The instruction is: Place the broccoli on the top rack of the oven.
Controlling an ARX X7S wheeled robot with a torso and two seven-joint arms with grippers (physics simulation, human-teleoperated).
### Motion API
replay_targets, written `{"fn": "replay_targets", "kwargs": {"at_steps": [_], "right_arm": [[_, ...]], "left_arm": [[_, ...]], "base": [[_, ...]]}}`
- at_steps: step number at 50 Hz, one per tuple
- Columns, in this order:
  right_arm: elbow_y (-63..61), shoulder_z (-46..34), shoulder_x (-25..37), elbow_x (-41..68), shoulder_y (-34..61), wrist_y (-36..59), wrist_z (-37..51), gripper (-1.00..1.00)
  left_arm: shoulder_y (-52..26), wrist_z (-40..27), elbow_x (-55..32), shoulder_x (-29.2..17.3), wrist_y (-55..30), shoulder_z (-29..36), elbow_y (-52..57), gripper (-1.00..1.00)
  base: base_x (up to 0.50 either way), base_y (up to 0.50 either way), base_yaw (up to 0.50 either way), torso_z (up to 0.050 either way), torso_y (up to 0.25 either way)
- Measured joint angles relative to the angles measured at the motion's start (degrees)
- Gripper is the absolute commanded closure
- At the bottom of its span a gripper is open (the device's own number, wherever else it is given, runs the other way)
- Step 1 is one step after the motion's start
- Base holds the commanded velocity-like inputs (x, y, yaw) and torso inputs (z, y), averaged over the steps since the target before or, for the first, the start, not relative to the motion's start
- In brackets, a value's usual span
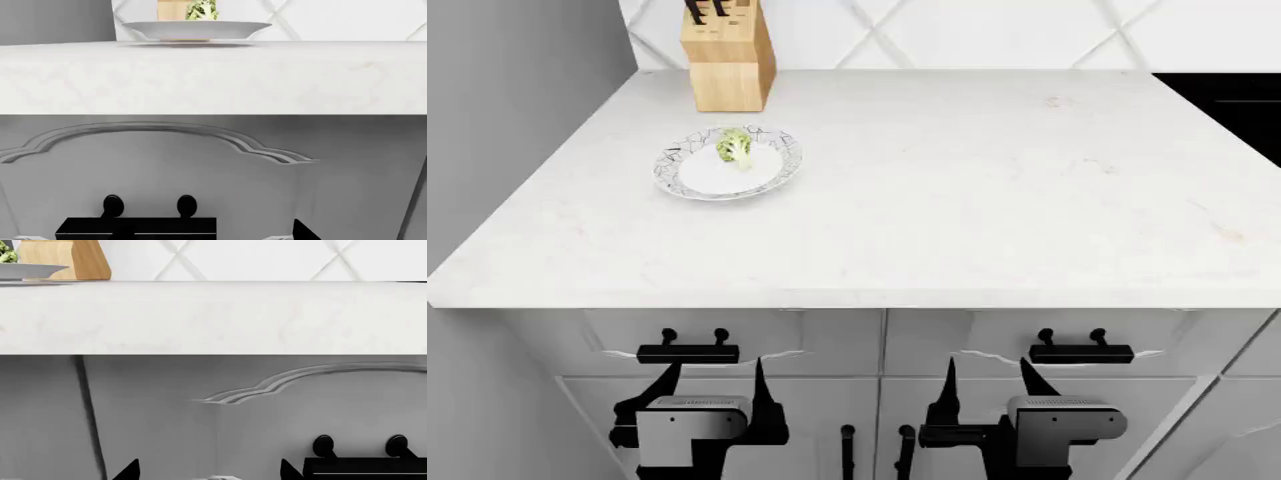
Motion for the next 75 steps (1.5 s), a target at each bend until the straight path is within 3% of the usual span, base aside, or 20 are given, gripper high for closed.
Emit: {"fn": "replay_targets", "kwargs": {"at_steps": [10, 25, 40, 48, 57, 67, 75], "right_arm": [[0.37, -1.49, 1.13, 0.92, 0.3, 0.54, 1.32, -1.0], [0.91, -3.96, 2.93, 2.05, 1.0, 1.85, 3.37, -1.0], [-2.98, -6.31, 4.58, 1.73, 1.1, 5.62, 5.2, -1.0], [-14.01, -7.0, 5.59, 2.49, 2.34, 15.39, 5.71, -1.0], [-30.0, -6.37, 6.75, 4.75, 7.71, 32.82, 6.15, -1.0], [-43.35, -3.81, 6.64, 8.96, 21.75, 52.99, 5.77, -1.0], [-42.15, -3.19, 6.15, 11.0, 34.39, 58.78, 4.68, -1.0]], "left_arm": [[-0.14, -1.12, -1.18, -1.08, -0.04, 1.3, -0.22, -1.0], [-0.54, -2.82, -3.13, -2.84, -0.06, 3.37, -0.63, -1.0], [-0.63, -4.37, -3.59, -4.74, -3.32, 5.28, 3.4, -1.0], [-2.58, -5.38, -5.98, -5.76, -11.65, 4.78, 14.03, -1.0], [-7.84, -6.91, -11.04, -6.71, -24.43, 3.15, 28.48, -1.0], [-20.44, -8.81, -17.43, -7.28, -38.1, 0.44, 38.69, -1.0], [-34.32, -8.07, -18.87, -7.5, -40.9, 0.97, 33.94, -1.0]], "base": [[0.0, 0.03, 0.0, 0.0, 0.0], [-0.14, 0.45, 0.0, 0.0, 0.0], [-0.01, 0.0, 0.0, 0.0, 0.0], [0.0, 0.0, 0.0, 0.0, 0.0], [0.0, 0.0, 0.0, 0.0, 0.0], [0.0, 0.0, 0.0, 0.0, 0.0], [0.0, 0.0, 0.0, 0.0, 0.0]]}}
